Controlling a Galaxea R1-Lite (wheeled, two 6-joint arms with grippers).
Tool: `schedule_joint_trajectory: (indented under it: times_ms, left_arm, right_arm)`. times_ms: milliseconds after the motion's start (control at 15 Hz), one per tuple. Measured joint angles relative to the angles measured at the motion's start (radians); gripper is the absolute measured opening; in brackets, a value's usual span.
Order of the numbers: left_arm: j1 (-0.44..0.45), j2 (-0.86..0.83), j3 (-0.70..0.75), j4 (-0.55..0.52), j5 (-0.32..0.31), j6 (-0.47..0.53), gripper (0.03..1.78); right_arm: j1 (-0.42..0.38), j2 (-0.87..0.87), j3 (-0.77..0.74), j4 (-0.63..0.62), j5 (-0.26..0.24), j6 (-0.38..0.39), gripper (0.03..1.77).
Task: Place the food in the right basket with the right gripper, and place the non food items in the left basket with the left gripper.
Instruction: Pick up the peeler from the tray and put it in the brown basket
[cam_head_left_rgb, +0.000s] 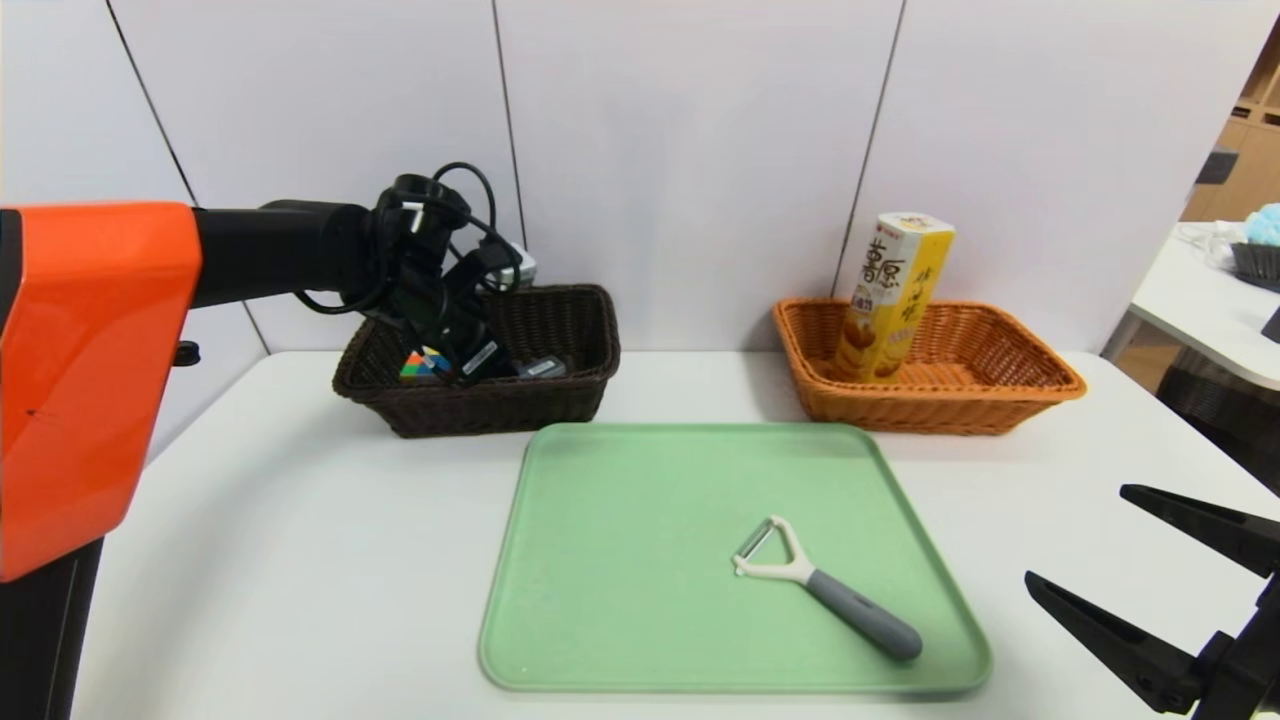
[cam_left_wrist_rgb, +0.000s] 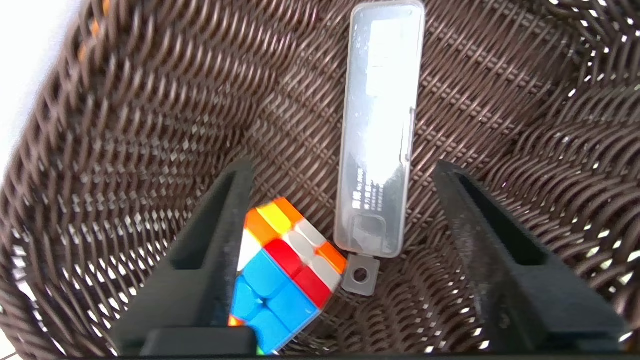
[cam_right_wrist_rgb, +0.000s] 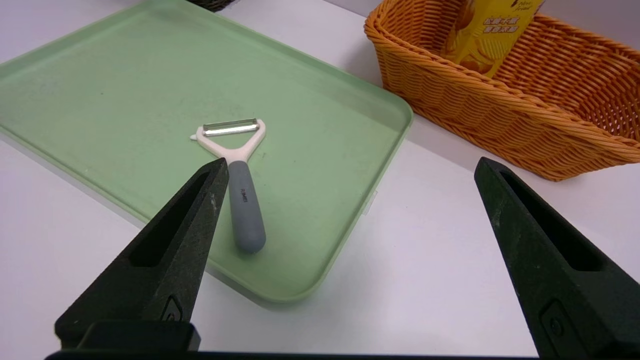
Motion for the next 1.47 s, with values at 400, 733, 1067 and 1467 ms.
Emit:
schedule_joint_trajectory:
  times_ms: [400, 733, 1067, 1467]
  left_arm:
    - [-0.031, -0.131, 0.001, -0.008, -0.004, -0.011, 1.53]
    - [-0.102, -0.327, 0.005, 0.011, -0.004, -0.057, 1.61]
    - [-0.280, -0.502, 0.010, 0.301, 0.016, -0.351, 1.66]
    - [-0.505, -0.572, 0.013, 0.480, 0.055, -0.851, 1.67]
  right_arm:
    - [0.000, -0.002, -0.001, -0.001, -0.001, 0.000, 1.69]
    - [0.000, -0.002, -0.003, 0.000, -0.001, -0.001, 1.69]
    - [0.000, -0.004, -0.003, -0.001, -0.006, -0.001, 1.69]
    - [0.000, -0.012, -0.001, 0.000, -0.009, -0.001, 1.69]
